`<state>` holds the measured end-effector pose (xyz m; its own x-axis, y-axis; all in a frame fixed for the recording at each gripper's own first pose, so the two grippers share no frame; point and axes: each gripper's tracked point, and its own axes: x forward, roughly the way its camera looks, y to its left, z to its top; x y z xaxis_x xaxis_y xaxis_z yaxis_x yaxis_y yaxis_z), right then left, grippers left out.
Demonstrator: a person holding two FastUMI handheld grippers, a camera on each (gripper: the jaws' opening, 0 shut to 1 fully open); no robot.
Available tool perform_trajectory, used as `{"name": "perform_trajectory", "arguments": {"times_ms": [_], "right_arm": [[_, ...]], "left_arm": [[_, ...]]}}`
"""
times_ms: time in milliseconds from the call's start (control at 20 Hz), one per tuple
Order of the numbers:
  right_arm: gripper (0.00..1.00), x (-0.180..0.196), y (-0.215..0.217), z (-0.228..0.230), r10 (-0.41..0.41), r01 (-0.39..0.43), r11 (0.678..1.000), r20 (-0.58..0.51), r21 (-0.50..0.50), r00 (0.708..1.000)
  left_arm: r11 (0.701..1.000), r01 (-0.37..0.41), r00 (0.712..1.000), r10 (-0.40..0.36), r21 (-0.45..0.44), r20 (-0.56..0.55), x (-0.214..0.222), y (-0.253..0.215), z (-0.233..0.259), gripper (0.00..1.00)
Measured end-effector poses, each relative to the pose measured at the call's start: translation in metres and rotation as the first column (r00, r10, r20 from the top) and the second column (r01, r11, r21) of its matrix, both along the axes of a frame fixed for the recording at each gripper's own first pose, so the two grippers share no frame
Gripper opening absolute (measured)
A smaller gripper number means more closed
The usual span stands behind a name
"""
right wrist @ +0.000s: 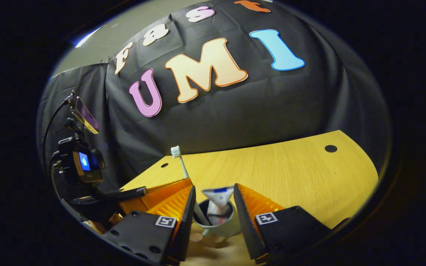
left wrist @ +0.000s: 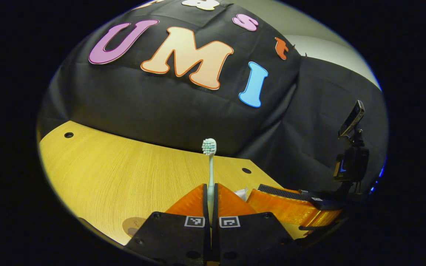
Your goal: Put the toothbrush and toothpaste on the desktop into the cup, then pick up the cup and place it on the coaster on the desktop.
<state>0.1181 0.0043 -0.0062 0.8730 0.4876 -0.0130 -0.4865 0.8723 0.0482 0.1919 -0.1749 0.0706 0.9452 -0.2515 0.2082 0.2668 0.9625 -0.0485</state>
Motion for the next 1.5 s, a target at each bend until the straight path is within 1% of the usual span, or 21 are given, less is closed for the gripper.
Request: {"name": "perform_trajectory", "arguments": {"times_ms": [50,100,150,200,250,300,350,400,450,650,700,750,800,850,900,950,1050,1100,1250,1350,1500], "right_arm": [[0.7,-0.002,-0.005,0.001,-0.008,0.008,1.0,0.003,0.002,1.0],[0.81,-0.003,-0.013,0.002,-0.027,0.027,1.0,0.005,0.002,1.0],[0.77,-0.003,-0.022,0.003,-0.045,0.045,0.999,0.006,0.008,0.999],[0.83,-0.003,-0.03,0.005,-0.061,0.06,0.998,0.006,0.017,0.998],[0.84,-0.004,-0.039,0.005,-0.079,0.079,0.997,0.002,0.025,0.997],[0.89,-0.007,-0.048,0.004,-0.099,0.099,0.995,-0.006,0.029,0.995],[0.89,-0.006,-0.056,0.001,-0.121,0.121,0.992,-0.015,0.03,0.993],[0.95,-0.007,-0.063,0.0,-0.137,0.137,0.99,-0.022,0.032,0.99],[0.95,-0.008,-0.069,-0.002,-0.15,0.15,0.988,-0.028,0.036,0.988],[0.95,-0.014,-0.086,-0.011,-0.185,0.187,0.981,-0.05,0.051,0.982],[0.95,-0.016,-0.09,-0.013,-0.192,0.195,0.98,-0.057,0.05,0.98],[0.95,-0.016,-0.093,-0.015,-0.198,0.201,0.978,-0.062,0.053,0.978],[0.95,-0.016,-0.095,-0.016,-0.202,0.206,0.977,-0.068,0.057,0.977],[0.95,-0.018,-0.097,-0.018,-0.206,0.21,0.976,-0.074,0.063,0.976],[0.95,-0.018,-0.098,-0.017,-0.207,0.213,0.975,-0.076,0.068,0.975],[0.95,-0.019,-0.098,-0.017,-0.208,0.214,0.974,-0.076,0.072,0.975],[0.95,-0.021,-0.097,-0.015,-0.204,0.21,0.974,-0.078,0.081,0.976],[0.95,-0.022,-0.096,-0.014,-0.2,0.207,0.975,-0.084,0.087,0.976],[0.95,-0.028,-0.09,-0.011,-0.185,0.198,0.974,-0.12,0.107,0.975],[0.95,-0.031,-0.086,-0.008,-0.183,0.199,0.974,-0.135,0.111,0.974],[0.95,-0.036,-0.071,-0.007,-0.169,0.184,0.979,-0.159,0.084,0.973]], "left_arm": [[1.0,0.001,1.0,-0.001,0.0,-0.005,0.0,0.001,0.0,0.0],[1.0,0.001,1.0,-0.001,0.001,-0.008,0.0,0.001,-0.002,0.0],[1.0,0.0,1.0,0.0,0.005,-0.009,-0.001,0.0,-0.003,0.0],[1.0,0.001,1.0,-0.001,0.009,-0.01,0.0,-0.001,-0.003,0.0],[1.0,0.0,1.0,0.0,0.014,-0.01,0.001,-0.001,-0.004,0.0],[1.0,-0.003,1.0,0.003,0.018,-0.013,0.002,-0.001,-0.005,0.0],[1.0,-0.008,1.0,0.009,0.022,-0.019,0.003,-0.001,-0.006,0.0],[1.0,-0.022,0.999,0.022,0.023,-0.025,0.004,0.001,-0.008,0.0],[0.999,-0.035,0.999,0.036,0.022,-0.023,0.003,0.003,-0.008,0.0],[0.998,-0.033,0.998,0.035,0.053,-0.043,0.002,0.0,-0.015,0.06],[0.997,-0.03,0.998,0.033,0.064,-0.055,0.001,0.0,-0.019,0.17],[0.997,-0.029,0.997,0.033,0.073,-0.063,-0.003,0.0,-0.021,0.31],[0.997,-0.028,0.997,0.033,0.079,-0.066,-0.003,0.0,-0.023,0.42],[0.996,-0.029,0.997,0.034,0.083,-0.065,-0.005,0.0,-0.024,0.6],[0.996,-0.032,0.997,0.038,0.086,-0.063,-0.007,-0.001,-0.025,0.64],[0.996,-0.033,0.998,0.038,0.089,-0.059,-0.009,-0.001,-0.024,0.64],[0.994,-0.048,0.997,0.053,0.093,-0.056,-0.016,0.003,-0.025,0.77],[0.993,-0.066,0.996,0.071,0.094,-0.051,-0.019,0.008,-0.025,0.87],[0.987,-0.126,0.99,0.132,0.103,-0.056,-0.035,0.028,-0.025,0.94],[0.98,-0.172,0.982,0.179,0.103,-0.064,-0.049,0.047,-0.026,0.95],[0.973,-0.217,0.97,0.224,0.083,-0.094,-0.068,0.075,-0.031,0.94]]}}
